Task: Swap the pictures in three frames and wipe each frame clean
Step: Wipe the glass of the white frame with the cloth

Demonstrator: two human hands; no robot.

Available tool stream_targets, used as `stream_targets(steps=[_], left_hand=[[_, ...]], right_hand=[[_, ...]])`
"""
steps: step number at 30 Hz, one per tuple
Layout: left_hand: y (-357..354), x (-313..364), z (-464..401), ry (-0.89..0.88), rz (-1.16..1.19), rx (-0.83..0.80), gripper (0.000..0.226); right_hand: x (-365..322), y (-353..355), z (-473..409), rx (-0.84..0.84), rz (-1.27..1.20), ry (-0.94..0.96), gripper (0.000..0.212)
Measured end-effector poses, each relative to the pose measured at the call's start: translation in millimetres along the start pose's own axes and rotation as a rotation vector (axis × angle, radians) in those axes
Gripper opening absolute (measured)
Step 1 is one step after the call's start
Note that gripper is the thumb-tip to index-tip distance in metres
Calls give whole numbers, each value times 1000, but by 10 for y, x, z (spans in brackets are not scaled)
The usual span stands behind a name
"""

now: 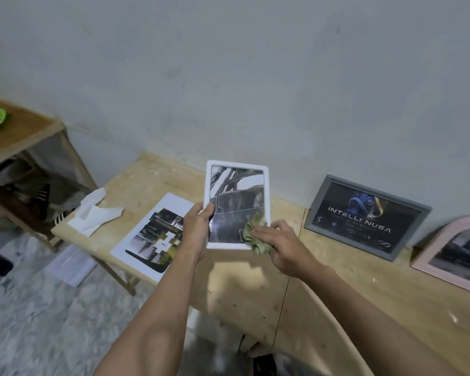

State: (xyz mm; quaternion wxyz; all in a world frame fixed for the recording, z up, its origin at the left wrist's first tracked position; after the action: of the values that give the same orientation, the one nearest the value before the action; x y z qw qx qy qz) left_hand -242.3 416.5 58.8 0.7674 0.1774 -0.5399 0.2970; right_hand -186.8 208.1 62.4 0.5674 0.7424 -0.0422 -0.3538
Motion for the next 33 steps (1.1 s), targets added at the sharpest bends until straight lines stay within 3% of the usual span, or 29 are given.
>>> stream_targets(steps=[3,5,7,8,11,13,16,19,21,22,24,26,27,30,33], left_hand=[[85,-8,125,18,-34,-8,38],[77,1,189,4,-60,-67,41],[50,33,286,-14,-92,-97,37],[28,31,323,-35,-92,-123,36],[-6,77,411,-98,-43,-115,21],[24,125,420,-133,23,-41,27],[116,116,417,-141,68,7,19],[192,43,439,-119,79,35,17],[184,64,505,-114,83,17,14],[161,77,529,-108,80,-7,13],[101,109,562,-99,58,-70,18],[15,159,589,-113,56,-150,20],[-41,196,622,-128,68,-187,18],[-129,314,689,-186,140,-160,18],[-26,358,656,-205,257,-93,16]], right_hand=[[-181,263,69,-120,-321,-98,37],[-152,589,-136,96,-395,-175,40],[-116,912,-427,345,-253,-160,39],[-127,999,-559,385,-146,-128,46],[-168,855,-681,317,143,-72,66],[-259,570,-545,272,179,30,72],[-299,173,-225,115,115,47,71],[-443,141,66,-124,17,63,54],[-541,363,135,-246,-160,-69,45],[-552,485,92,-237,-270,-155,43],[-553,805,-91,14,-425,-246,40],[-502,1078,-349,346,-339,-211,49],[-484,1115,-472,410,-231,-157,57],[-574,870,-674,339,32,17,71],[-793,434,-471,196,-18,162,68]])
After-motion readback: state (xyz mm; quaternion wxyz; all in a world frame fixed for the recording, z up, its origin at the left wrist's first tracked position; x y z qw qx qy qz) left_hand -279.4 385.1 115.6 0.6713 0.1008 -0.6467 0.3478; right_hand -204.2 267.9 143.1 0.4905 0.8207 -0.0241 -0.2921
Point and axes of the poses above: each hand's wrist, its own z-axis away from the middle knuckle, its own y-axis out of the back of the hand, x = y × z, the point moved 3 cm from there along -z, towards the middle knuckle, and after that the axes turned 4 degrees about y, right-handed, at the moved point
